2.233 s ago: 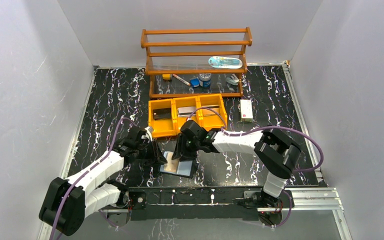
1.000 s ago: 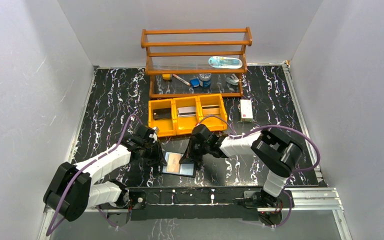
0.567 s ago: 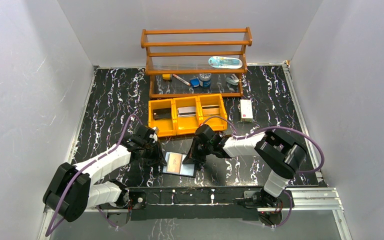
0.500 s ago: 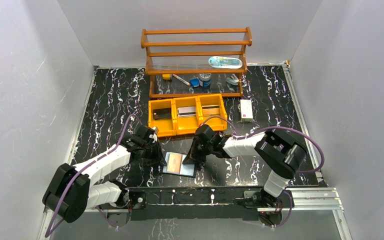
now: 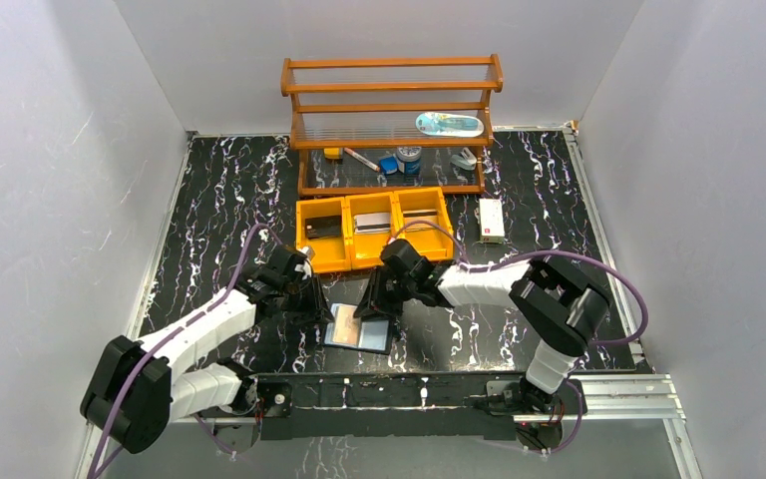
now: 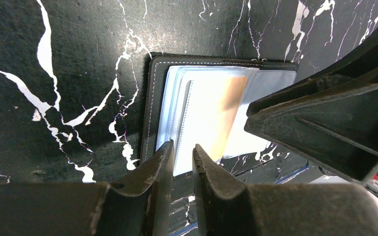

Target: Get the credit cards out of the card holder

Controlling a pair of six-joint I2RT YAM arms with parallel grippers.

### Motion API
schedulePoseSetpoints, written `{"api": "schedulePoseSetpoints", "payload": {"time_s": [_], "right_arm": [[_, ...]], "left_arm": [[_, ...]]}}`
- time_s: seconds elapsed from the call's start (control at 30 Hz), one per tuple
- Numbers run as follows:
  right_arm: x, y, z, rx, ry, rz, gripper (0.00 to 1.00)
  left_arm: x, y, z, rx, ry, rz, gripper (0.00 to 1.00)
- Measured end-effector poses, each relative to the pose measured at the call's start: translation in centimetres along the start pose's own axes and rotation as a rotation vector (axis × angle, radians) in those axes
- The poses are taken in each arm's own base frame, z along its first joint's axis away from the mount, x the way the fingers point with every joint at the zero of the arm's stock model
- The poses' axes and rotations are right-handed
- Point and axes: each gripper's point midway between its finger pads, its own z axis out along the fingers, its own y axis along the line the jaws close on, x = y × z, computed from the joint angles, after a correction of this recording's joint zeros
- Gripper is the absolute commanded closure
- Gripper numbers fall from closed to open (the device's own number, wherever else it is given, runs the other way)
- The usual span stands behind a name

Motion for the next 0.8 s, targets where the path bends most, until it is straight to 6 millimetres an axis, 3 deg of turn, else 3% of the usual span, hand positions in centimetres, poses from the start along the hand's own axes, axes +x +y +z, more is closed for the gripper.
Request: {"api": "schedulePoseSetpoints", "payload": {"time_s": [0.1,0.27,0.5,0.57,0.8], "right_arm": [[-1.1,1.3,-0.1,0.044,-0.041,-0.034,0.49],[-2.1,2.7,-0.3,0.15,-0.106,-0.095,0.4],[-1.1,0.5,1.2,0.353,-0.102,-0.144,0.32],[-0.9,0.7,1.7,0.384,-0.102,-0.157,0.3],[-0.6,1.2,2.2,0.459,-0.124,-0.198,0.27]], "left_arm": [[-0.4,0.0,-0.4,-0.005,-0.024,0.002,0.79],[-1.1,0.7,-1.3,-0.049,-0.091,-0.017,0.77],[-2.4,2.7,-3.9,-0.146,-0.254,-0.104,0.43],[-2.7,3.1,-4.6,-0.162,-0.295,-0.133,0.35],[-3.3,3.2,-6.3,-0.148,-0.389,-0.18,0.29]]}}
